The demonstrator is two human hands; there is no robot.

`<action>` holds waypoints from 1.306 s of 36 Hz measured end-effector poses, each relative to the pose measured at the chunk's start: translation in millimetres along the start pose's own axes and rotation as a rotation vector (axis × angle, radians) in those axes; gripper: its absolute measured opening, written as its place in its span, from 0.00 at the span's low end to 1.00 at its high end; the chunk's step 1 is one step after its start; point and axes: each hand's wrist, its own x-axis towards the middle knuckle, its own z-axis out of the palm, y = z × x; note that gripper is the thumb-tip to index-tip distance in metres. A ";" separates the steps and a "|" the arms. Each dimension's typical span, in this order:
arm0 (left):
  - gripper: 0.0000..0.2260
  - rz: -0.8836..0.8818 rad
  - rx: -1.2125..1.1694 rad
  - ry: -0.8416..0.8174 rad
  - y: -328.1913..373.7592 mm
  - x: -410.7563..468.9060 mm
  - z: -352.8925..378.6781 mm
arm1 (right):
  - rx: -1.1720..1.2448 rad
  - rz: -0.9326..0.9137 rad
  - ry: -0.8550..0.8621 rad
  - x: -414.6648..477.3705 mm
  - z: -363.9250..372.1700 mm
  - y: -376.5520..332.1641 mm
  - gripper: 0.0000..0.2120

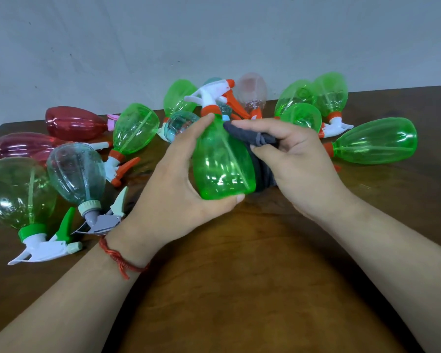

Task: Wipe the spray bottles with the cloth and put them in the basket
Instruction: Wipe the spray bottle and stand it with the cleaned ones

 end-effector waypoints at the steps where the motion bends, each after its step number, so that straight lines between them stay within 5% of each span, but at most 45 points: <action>1: 0.50 -0.005 0.008 0.032 -2.5 0.6 -0.6 | -0.021 -0.009 -0.009 -1.0 0.3 -0.2 0.21; 10: 0.50 -0.115 0.034 0.269 -20.0 7.8 -11.1 | -0.076 -0.009 -0.101 -9.5 7.5 -2.7 0.24; 18: 0.50 -0.138 -0.039 0.199 -17.7 6.7 -10.8 | -0.090 0.020 -0.048 -10.1 7.8 -1.4 0.22; 28: 0.48 -0.023 -0.246 0.024 13.8 -0.9 -4.9 | 0.472 0.255 0.008 -0.6 5.3 -3.3 0.19; 35: 0.49 -0.031 -0.162 -0.157 12.2 -4.0 -1.6 | 0.371 0.245 0.054 1.3 0.9 -2.4 0.18; 41: 0.50 0.044 0.070 -0.079 9.4 -0.5 -2.9 | 0.293 0.184 0.060 1.9 0.4 -3.0 0.19; 47: 0.51 0.003 0.003 0.051 -7.2 3.4 -0.6 | 0.130 0.099 0.018 -3.5 7.2 -2.0 0.23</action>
